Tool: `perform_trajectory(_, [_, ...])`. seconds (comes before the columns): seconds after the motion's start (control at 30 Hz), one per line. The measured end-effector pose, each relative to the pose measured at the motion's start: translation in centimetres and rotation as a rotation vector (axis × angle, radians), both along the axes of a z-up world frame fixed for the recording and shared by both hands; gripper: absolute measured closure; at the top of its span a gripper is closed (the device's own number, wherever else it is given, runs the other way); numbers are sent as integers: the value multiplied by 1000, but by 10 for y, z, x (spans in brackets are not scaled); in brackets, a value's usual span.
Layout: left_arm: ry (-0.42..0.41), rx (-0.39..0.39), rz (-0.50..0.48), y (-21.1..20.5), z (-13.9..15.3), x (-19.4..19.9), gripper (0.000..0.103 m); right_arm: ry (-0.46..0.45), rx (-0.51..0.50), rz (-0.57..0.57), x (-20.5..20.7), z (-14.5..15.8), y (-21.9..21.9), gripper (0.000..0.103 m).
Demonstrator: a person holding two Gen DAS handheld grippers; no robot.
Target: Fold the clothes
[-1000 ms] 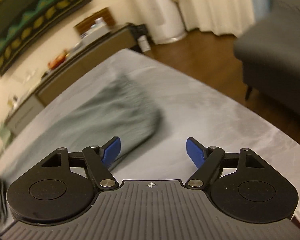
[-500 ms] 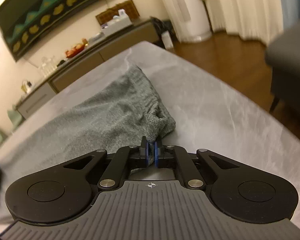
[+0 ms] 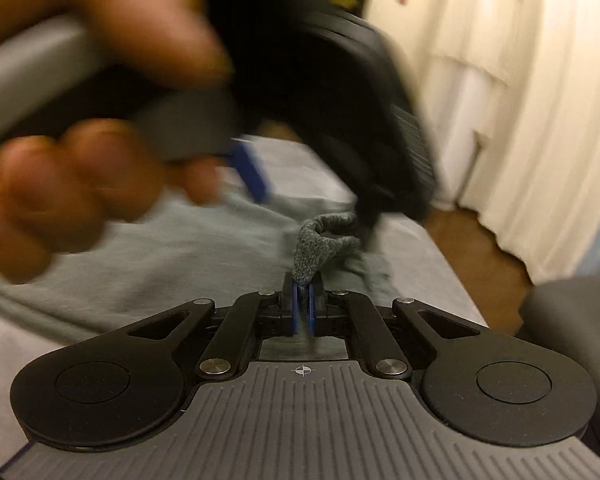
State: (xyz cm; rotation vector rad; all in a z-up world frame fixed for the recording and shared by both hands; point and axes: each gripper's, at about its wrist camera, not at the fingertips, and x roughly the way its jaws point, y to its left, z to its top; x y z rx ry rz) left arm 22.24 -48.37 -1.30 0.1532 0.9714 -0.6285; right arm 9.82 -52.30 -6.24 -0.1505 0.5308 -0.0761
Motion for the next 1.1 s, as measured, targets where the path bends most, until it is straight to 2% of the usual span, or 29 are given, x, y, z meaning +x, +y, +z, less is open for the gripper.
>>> perform_trajectory(0.07, [12,-38,23,4,3,6,19,12,121,-73,5,2,-27,99])
perform_trajectory(0.13, [18,-43,42,3,4,12,19,38,250,-138,11,2,-51,99])
perform_trajectory(0.23, [12,-66,60,7,9,17,19,90,399,-188,16,-4,-74,96])
perform_trajectory(0.3, [29,-104,94,21,10,19,19,87,453,-189,12,-4,-82,85])
perform_trajectory(0.33, [48,-143,122,34,11,20,19,67,486,-195,11,-2,-87,71])
perform_trajectory(0.37, [67,-182,150,46,12,20,19,46,533,-186,10,2,-92,51])
perform_trajectory(0.4, [85,-220,178,58,14,20,19,26,581,-176,9,5,-98,48])
perform_trajectory(0.47, [122,-296,231,83,16,20,19,20,704,-123,16,6,-110,48])
perform_trajectory(0.53, [151,-340,242,102,15,11,19,38,794,-94,26,4,-124,48])
perform_trajectory(0.63, [171,-339,207,112,9,-8,19,101,826,-73,58,0,-134,48])
perform_trajectory(0.73, [167,-317,159,116,1,-28,19,159,784,-58,89,-3,-138,50])
perform_trajectory(0.8, [155,-298,137,119,-5,-39,19,202,749,-33,109,-3,-137,57])
perform_trajectory(0.87, [152,-278,135,121,-14,-45,19,246,703,-10,127,-4,-135,73])
perform_trajectory(0.93, [167,-249,139,121,-25,-47,19,276,652,14,139,-3,-125,77])
perform_trajectory(1.03, [182,-236,148,125,-37,-48,20,300,603,19,148,0,-121,79])
perform_trajectory(1.1, [182,-233,148,127,-40,-50,20,315,572,21,154,2,-119,75])
